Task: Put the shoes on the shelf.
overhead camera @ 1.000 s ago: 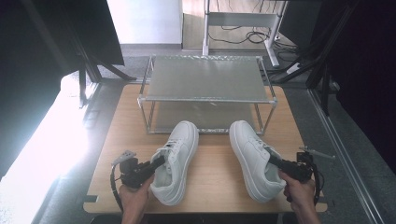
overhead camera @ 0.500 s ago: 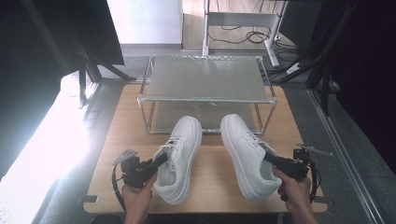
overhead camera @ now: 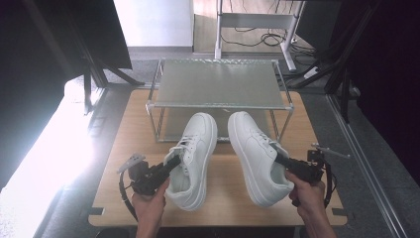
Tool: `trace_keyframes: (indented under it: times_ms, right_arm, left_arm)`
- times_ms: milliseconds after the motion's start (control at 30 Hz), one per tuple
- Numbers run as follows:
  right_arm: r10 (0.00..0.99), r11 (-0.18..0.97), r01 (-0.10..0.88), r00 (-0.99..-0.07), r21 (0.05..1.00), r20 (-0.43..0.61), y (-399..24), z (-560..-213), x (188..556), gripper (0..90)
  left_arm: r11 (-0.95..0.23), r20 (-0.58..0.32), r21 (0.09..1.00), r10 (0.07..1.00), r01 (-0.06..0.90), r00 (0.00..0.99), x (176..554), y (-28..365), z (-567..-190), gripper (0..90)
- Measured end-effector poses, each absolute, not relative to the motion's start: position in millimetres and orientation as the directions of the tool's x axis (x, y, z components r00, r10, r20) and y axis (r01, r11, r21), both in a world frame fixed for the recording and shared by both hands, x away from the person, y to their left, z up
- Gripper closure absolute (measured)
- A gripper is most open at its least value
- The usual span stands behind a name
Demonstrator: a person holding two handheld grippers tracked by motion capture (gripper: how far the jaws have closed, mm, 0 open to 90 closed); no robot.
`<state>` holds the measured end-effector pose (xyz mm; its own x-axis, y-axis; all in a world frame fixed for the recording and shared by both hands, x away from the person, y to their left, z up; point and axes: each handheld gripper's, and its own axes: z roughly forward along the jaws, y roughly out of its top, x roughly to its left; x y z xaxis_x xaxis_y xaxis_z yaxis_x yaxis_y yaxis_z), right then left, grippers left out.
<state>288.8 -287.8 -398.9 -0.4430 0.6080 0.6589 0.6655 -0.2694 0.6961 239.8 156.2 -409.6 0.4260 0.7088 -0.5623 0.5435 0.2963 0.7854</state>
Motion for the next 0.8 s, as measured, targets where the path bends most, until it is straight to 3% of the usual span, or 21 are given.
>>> trace_keyframes:
  times_ms: [333, 800]
  right_arm:
    - [0.605, -0.294, 0.641, -0.449, 0.709, 0.657, -280, -373, 300, 83.5]
    - [0.606, -0.363, 0.62, -0.409, 0.695, 0.682, -273, -350, 334, 83.5]
  left_arm:
    - [0.337, -0.568, 0.798, 0.696, 0.499, 0.439, 251, 152, -384, 84.2]
    - [0.387, -0.593, 0.79, 0.681, 0.477, 0.43, 296, 140, -354, 84.2]
